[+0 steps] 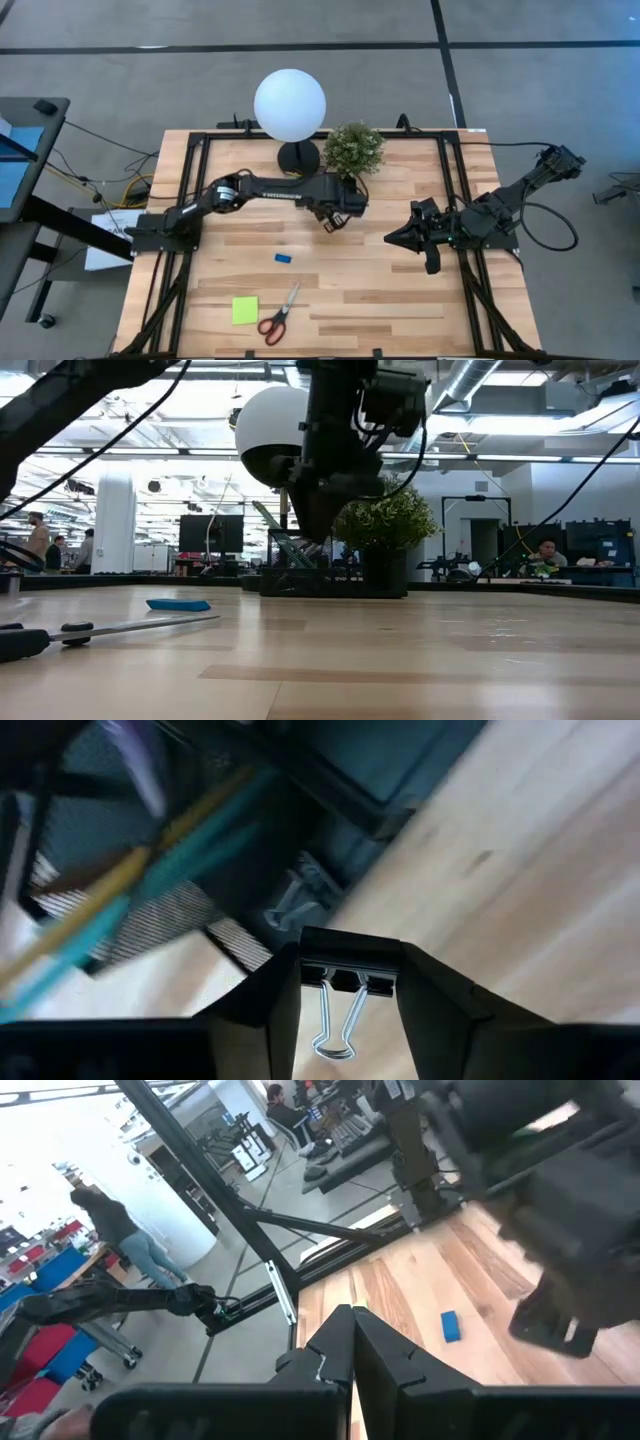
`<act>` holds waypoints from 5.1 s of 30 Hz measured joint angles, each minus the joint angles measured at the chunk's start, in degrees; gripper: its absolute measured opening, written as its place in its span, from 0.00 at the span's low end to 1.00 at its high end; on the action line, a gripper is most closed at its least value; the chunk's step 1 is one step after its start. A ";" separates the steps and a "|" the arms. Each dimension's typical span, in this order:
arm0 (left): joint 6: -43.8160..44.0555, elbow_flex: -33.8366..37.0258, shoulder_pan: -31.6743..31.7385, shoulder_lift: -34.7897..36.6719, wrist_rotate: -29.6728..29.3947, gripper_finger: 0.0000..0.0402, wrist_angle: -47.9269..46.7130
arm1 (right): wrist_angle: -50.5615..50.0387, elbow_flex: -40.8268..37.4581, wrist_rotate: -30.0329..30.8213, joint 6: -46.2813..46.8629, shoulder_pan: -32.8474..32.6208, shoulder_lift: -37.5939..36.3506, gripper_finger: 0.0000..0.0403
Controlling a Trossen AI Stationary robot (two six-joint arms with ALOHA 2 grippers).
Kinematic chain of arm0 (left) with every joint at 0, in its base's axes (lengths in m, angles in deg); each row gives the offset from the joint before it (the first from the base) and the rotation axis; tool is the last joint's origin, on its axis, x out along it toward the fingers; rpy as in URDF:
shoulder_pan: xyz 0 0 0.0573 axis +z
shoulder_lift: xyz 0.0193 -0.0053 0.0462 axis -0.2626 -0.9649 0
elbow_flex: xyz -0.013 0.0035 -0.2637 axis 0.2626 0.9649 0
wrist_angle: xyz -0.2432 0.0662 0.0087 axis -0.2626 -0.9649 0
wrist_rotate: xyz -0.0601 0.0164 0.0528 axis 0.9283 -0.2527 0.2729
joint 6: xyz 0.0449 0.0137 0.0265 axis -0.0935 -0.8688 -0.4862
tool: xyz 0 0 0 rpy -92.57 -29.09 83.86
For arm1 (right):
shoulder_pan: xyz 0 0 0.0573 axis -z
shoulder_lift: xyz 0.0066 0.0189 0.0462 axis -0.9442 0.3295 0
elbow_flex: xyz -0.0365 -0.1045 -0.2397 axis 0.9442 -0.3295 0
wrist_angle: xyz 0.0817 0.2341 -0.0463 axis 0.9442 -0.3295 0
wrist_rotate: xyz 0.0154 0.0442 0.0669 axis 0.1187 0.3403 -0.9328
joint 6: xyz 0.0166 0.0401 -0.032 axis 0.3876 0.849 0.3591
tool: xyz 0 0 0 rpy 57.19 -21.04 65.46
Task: Pick and place office supplies into organizer
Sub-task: Put the black binder clip into the black desk organizer, then put the black scissors into the black desk organizer
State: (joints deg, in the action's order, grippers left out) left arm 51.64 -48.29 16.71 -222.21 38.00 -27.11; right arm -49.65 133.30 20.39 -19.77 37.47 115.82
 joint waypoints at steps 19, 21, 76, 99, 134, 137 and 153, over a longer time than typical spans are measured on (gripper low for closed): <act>-19.74 0.13 6.72 0.00 0.53 0.55 8.05 | -0.11 0.00 0.09 -3.06 0.04 0.00 0.00; -18.60 0.13 6.67 0.00 0.68 0.56 8.56 | -0.11 0.00 0.11 -3.10 0.04 0.00 0.00; 33.51 -5.73 -35.21 18.71 13.14 0.28 -4.50 | 3.84 0.02 0.15 -3.93 -0.81 -1.14 0.00; 37.13 37.36 -42.78 18.78 22.92 0.28 31.46 | 6.12 0.02 0.25 -4.04 -1.59 -1.11 0.00; 37.40 49.79 -41.84 19.21 24.60 0.20 40.64 | 7.23 0.02 0.22 -4.02 -3.72 -0.63 0.00; 38.64 49.81 -40.67 19.19 24.40 0.08 40.04 | 7.23 0.02 0.24 -4.02 -3.72 -0.63 0.00; 37.61 39.04 -26.18 33.32 9.09 0.01 37.26 | 14.65 0.02 0.22 -5.59 -3.74 -0.63 0.00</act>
State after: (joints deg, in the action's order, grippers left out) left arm 89.25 -9.24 -9.47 -188.89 47.09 10.15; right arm -34.99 133.32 20.62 -25.36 33.73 115.19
